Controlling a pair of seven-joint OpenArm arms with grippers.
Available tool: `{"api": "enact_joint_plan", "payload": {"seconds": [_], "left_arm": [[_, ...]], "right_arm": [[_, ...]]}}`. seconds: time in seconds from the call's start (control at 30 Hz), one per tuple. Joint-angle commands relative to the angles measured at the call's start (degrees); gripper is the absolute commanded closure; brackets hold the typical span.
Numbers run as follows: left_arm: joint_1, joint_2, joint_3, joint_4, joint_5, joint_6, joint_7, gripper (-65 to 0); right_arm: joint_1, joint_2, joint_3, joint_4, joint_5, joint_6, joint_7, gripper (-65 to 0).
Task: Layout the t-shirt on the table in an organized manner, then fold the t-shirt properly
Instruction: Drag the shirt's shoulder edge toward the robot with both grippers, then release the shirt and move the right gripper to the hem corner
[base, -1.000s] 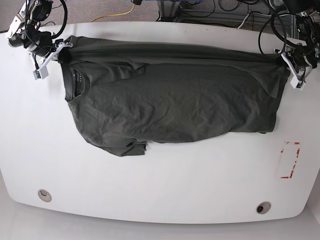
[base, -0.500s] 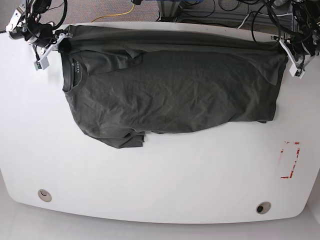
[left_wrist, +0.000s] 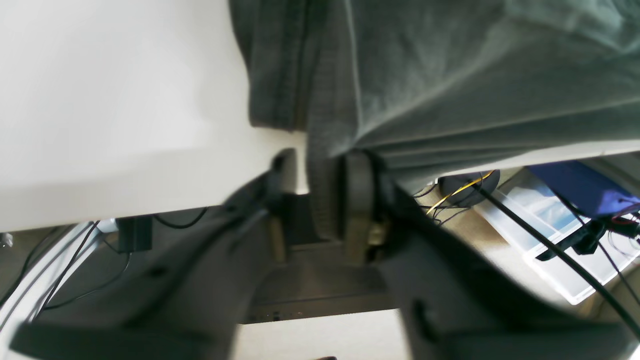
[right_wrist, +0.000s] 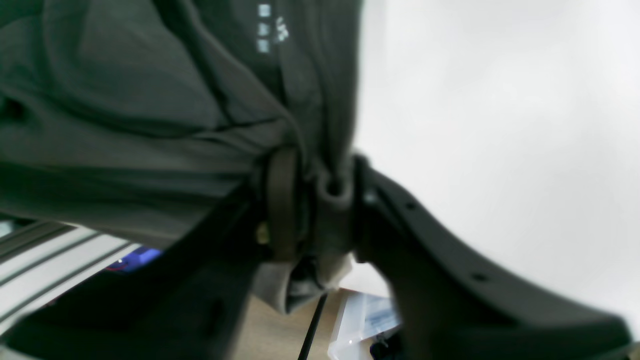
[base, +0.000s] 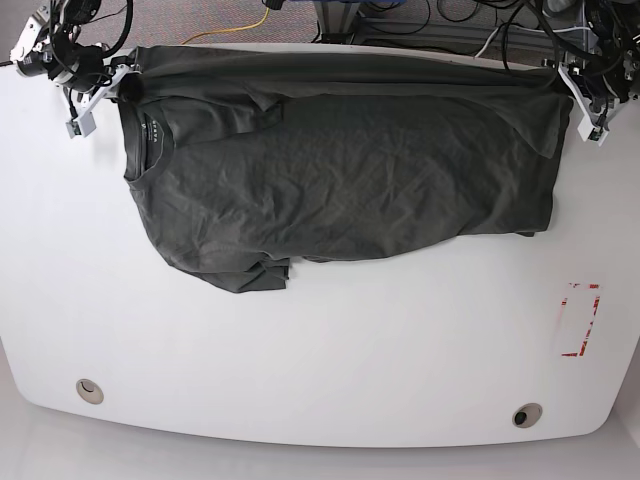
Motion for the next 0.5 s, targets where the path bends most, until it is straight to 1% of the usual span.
{"api": "enact_joint_plan", "payload": {"seconds": [0.0, 0.07, 0.1, 0.17, 0.37, 0.47], "left_arm": [[-0.04, -1.23, -0.55, 1.04, 0.50, -0.03, -0.20, -26.8], [-0.04, -1.67, -0.64, 1.04, 0.50, -0.03, -0.20, -32.6], [-0.04, -2.20, -0.64, 1.13, 0.50, -0.03, -0.20, -34.6], [-0.04, -3.43, -0.73, 1.92, 0.50, -0.03, -0.20, -37.6], [-0.30, -5.27, -1.69, 3.59, 0.06, -0.03, 0.07, -38.2], [-1.44, -5.63, -3.54, 5.26, -0.03, -0.03, 1.91, -38.3]], "right_arm": [[0.55, 1.31, 0.73, 0.96, 0.39, -0.01, 0.87, -32.8], [0.55, 1.40, 1.96, 1.22, 0.39, -0.01, 0.87, -47.7], [0.46, 1.40, 2.58, 1.31, 0.39, -0.01, 0.87, -52.6], [0.55, 1.40, 3.72, 2.01, 0.39, -0.01, 0.87, -65.0], [0.81, 1.40, 4.25, 5.09, 0.39, -0.01, 0.69, -65.0], [1.51, 1.40, 4.25, 7.37, 0.39, -0.01, 0.51, -65.0]]}}
